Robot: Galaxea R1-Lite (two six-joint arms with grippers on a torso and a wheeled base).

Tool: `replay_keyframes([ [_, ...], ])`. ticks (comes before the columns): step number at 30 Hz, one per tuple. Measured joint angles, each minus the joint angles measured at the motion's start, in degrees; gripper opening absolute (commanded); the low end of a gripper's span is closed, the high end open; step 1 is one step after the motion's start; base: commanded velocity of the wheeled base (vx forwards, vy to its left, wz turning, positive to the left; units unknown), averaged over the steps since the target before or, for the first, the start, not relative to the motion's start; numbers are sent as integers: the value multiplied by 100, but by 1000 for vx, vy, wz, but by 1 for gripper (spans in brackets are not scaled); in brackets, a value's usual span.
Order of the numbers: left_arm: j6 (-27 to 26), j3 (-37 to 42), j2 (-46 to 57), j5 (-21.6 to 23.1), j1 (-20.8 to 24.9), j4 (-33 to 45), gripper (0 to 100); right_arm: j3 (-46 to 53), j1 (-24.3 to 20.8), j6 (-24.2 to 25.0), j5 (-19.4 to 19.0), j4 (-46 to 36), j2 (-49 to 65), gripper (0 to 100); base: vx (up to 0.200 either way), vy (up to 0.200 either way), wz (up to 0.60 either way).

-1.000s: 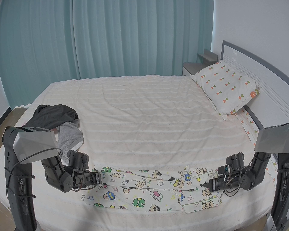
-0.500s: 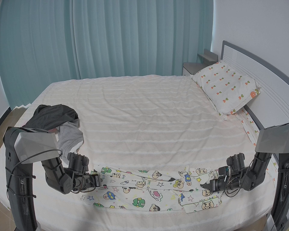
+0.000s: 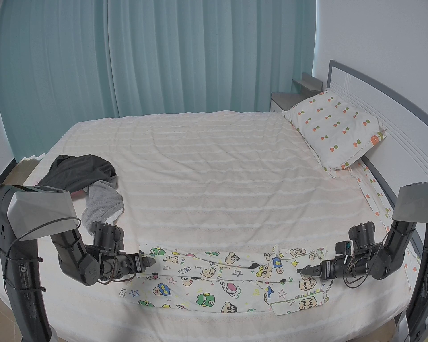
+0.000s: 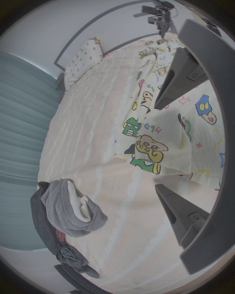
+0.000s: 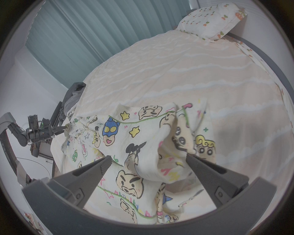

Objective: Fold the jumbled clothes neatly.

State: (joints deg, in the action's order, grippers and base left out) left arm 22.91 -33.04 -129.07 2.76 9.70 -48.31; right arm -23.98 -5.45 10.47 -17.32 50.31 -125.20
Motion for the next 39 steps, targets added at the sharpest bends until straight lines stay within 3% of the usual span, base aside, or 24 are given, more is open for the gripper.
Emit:
replay_keyframes([
  [2, 299, 32, 132, 99, -65, 0, 100, 22, 77, 201, 6, 0, 161, 100, 0, 0, 0],
  [7, 980, 140, 490, 578, -200, -10, 100, -44, 134, 1339, 227, 2, 579, 100, 0, 0, 0],
  [12, 1758, 453, 890, 972, -260, -290, 100, -127, -77, 2299, 1237, 10, 887, 100, 0, 0, 0],
  [15, 2108, 928, 1115, 1172, -282, -955, 100, -154, -232, 2609, 1697, 22, 1025, 100, 0, 0, 0],
  [20, 2732, 1819, 1323, 1367, -296, -2172, 100, -226, -483, 3200, 1849, 194, 1191, 100, 0, 0, 0],
  [25, 3433, 2324, 1345, 1442, -306, -3090, 100, -306, -877, 3426, 1920, 300, 1309, 100, 0, 0, 0],
  [31, 3547, 2706, 1193, 1462, -306, -3744, 100, -719, -1154, 3294, 1929, 245, 1335, 100, 0, 0, 0],
  [39, 3577, 2886, 857, 1484, -295, -4048, 100, -1574, -1145, 2967, 1891, -121, 867, 100, 0, 0, 0],
])
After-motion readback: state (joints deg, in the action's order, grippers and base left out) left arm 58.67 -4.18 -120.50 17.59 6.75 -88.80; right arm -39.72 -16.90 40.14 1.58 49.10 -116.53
